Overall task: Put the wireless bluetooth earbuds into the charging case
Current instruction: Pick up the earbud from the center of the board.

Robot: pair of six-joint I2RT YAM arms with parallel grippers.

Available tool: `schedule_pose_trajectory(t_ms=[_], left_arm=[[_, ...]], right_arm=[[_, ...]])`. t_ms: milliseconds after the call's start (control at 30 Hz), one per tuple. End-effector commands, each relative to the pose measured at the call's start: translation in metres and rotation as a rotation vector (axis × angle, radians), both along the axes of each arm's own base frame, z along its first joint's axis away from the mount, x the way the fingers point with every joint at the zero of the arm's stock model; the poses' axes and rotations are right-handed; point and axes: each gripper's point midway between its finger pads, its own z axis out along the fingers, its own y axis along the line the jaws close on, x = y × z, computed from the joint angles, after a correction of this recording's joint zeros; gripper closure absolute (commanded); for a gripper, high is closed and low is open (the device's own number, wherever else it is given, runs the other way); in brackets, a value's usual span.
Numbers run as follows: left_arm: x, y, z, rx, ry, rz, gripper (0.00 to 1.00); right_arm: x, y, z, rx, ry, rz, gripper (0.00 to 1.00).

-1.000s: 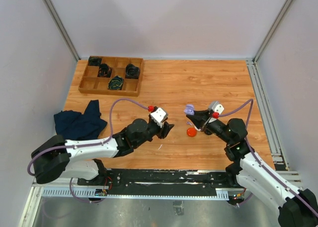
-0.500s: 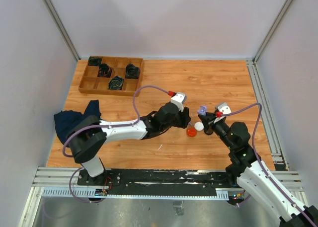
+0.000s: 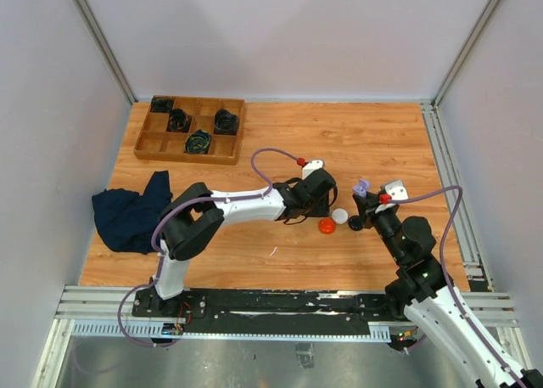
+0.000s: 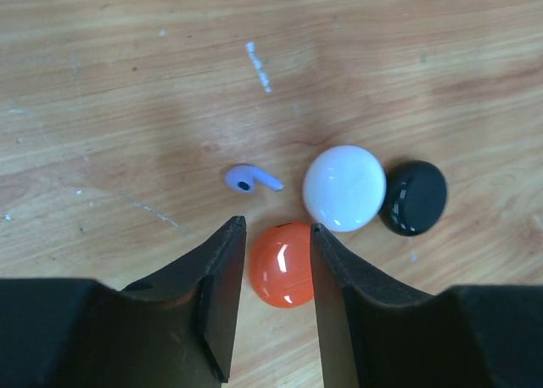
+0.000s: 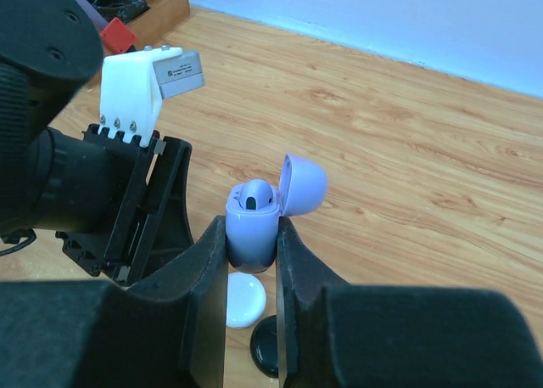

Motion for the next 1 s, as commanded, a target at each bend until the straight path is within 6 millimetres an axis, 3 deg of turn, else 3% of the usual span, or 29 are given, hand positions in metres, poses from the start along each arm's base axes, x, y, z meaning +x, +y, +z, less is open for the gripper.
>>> schedule_pose_trajectory(t_ms=[0,200,533,967], left_arm=[[0.010,0.011,-0.010,0.004,0.080,0.131,0.60],[0.017,0.008,-0.024,0.021,0.120,0.161,0.61],[0.023,0.004,-0.032,0.000,0.139,0.186,0.58],[0.028,0.023,-0.046,0.056,0.133,0.235,0.74]], right_arm=[[-0.002,-0.004,0.004,-0.006,-0.018,-0.019,0.99],[-0.003,-0.005,0.004,-0.010,-0.024,-0.020,0.99],[-0.004,-0.005,0.004,-0.008,-0.034,-0.016,0.99],[-0.006,-0.002,0.005,-0.005,-0.042,0.005,0.99]])
